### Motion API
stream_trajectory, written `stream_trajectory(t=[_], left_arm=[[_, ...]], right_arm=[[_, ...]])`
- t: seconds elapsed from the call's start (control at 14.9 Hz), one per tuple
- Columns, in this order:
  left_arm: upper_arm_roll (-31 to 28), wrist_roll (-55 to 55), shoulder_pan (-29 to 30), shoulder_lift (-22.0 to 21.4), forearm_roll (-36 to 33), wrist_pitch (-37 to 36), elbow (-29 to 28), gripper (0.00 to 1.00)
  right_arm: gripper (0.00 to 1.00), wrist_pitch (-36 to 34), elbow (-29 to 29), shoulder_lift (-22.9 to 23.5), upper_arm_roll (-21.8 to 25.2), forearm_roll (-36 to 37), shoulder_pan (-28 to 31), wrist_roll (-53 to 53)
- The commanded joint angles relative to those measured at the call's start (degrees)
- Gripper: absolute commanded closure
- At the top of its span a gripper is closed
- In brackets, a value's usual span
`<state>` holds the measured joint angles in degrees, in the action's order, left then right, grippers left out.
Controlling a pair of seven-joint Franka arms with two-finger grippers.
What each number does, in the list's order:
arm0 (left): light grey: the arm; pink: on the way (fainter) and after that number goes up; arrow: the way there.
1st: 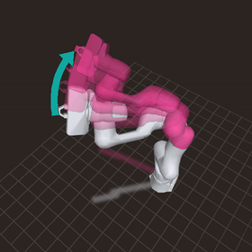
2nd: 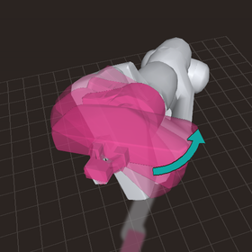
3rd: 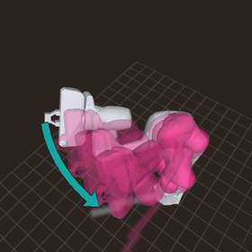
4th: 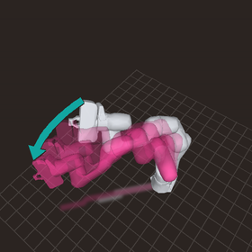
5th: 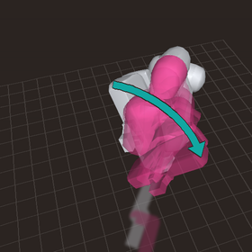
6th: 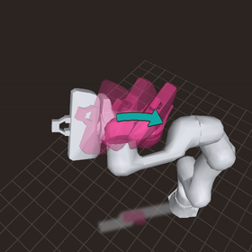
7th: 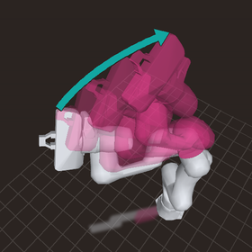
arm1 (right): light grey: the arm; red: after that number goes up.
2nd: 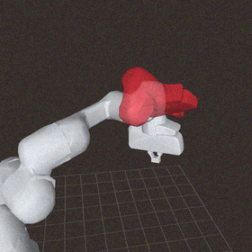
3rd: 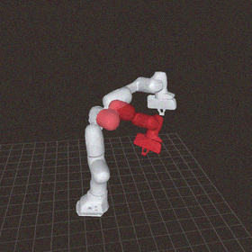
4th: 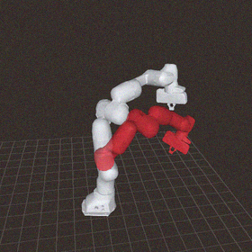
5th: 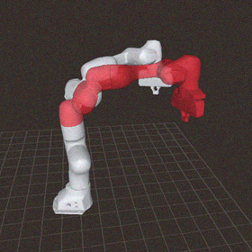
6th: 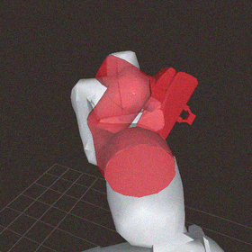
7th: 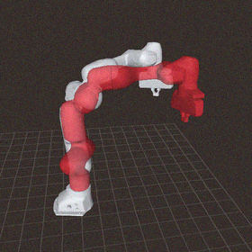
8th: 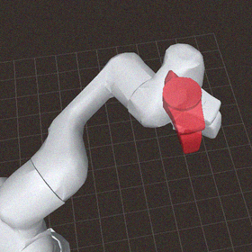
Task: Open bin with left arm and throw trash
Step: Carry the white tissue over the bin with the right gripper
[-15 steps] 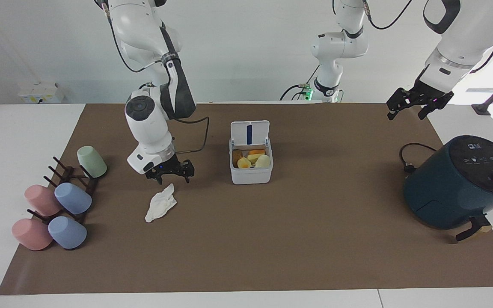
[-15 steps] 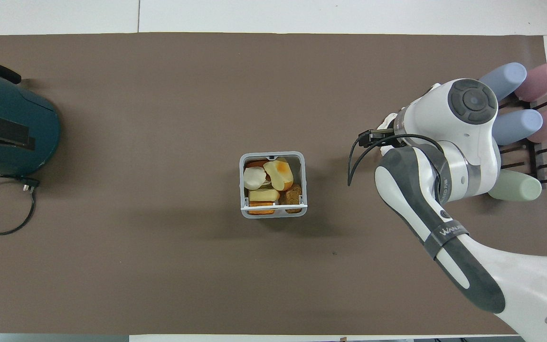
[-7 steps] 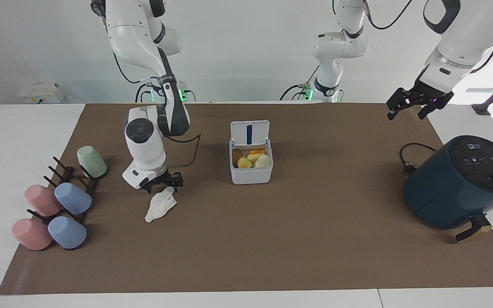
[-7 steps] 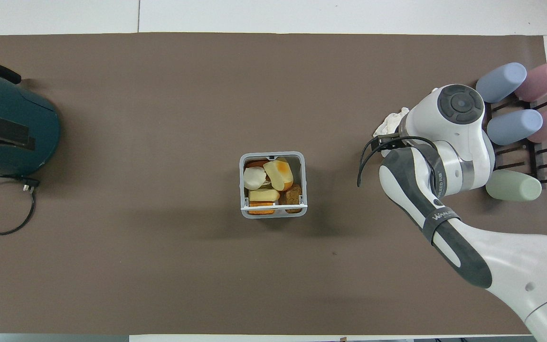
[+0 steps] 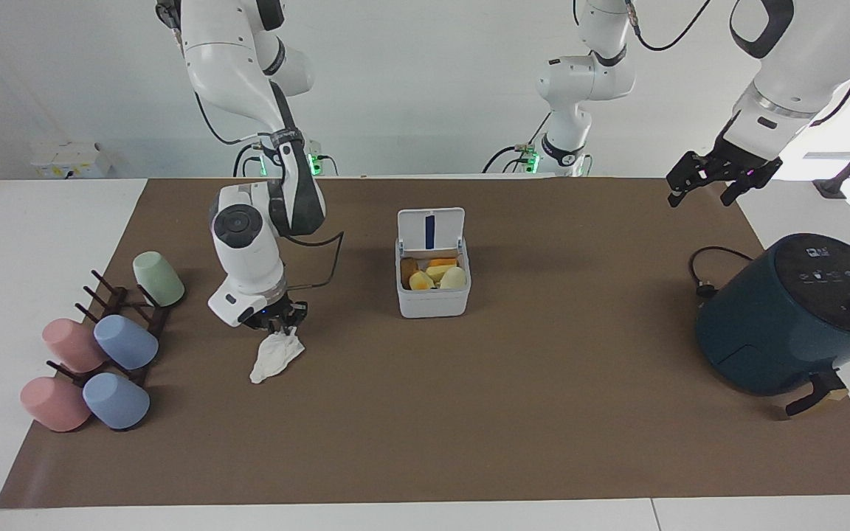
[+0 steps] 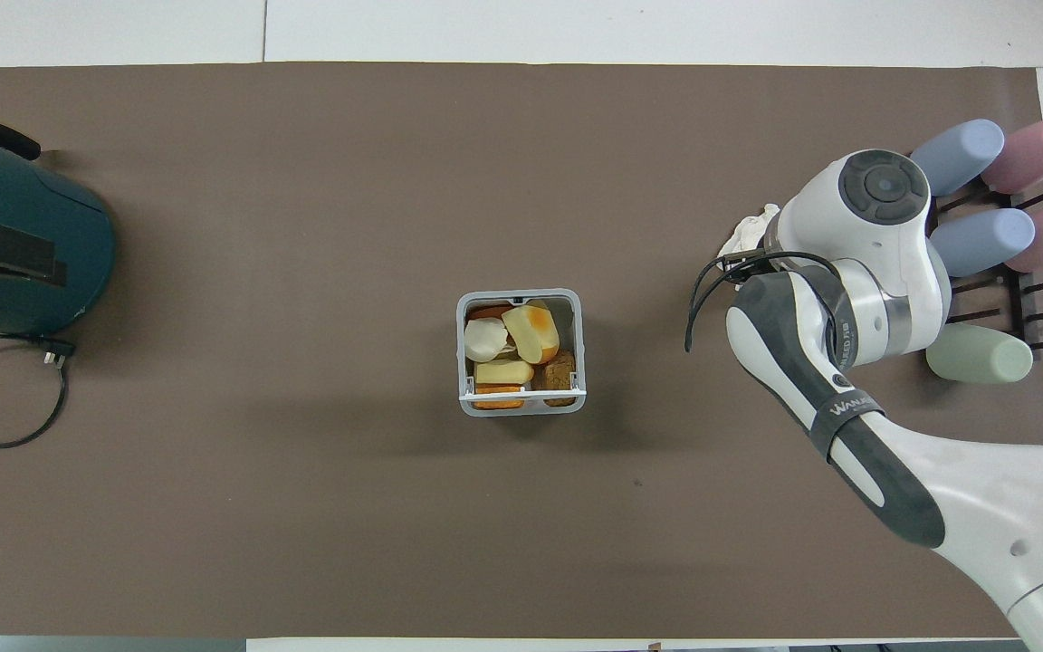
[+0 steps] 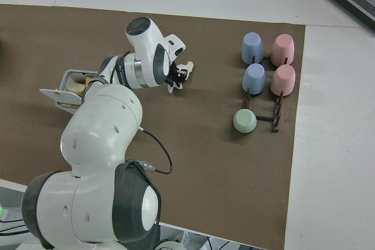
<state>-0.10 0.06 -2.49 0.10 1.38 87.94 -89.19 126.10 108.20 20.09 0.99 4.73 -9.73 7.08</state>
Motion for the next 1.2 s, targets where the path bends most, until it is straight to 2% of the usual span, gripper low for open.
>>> stream_trajectory(t=[0.0,0.13,0.27,0.4,0.6,0.94,1.14], left_arm=[[0.45,0.38,0.65,-0.89,-0.94,-0.40,-0.72,0.00],[0.45,0.38,0.65,-0.89,-0.94,-0.40,-0.73,0.00],[0.36,0.38,0.65,-0.89,-0.94,-0.40,-0.90,0.00],[0.45,0.38,0.65,-0.89,-0.94,-0.40,-0.72,0.00],[0.45,0.38,0.65,-0.89,-0.94,-0.40,-0.90,0.00],[0.45,0.38,0.65,-0.89,-0.94,-0.40,-0.90,0.00],[0.36,0.38,0.65,-0.89,-0.94,-0.40,-0.90,0.00]], right_arm=[[1.00,-8.30,-6.49,0.04,-1.17,0.20,0.24,-1.28],[1.00,-15.93,-11.58,-0.57,-1.69,-0.51,-0.47,-1.28],[1.00,-22.10,-15.20,-1.71,-3.62,-5.23,-0.56,0.21],[1.00,-25.53,-17.22,-3.11,-5.03,-8.84,-1.78,7.99],[1.00,-31.07,-23.63,-3.12,-8.28,-10.70,-4.24,19.16],[1.00,-30.22,-25.23,-3.48,-15.57,-12.73,-6.00,38.32],[1.00,-24.16,-24.18,-3.56,-15.94,-13.69,-8.37,44.24]])
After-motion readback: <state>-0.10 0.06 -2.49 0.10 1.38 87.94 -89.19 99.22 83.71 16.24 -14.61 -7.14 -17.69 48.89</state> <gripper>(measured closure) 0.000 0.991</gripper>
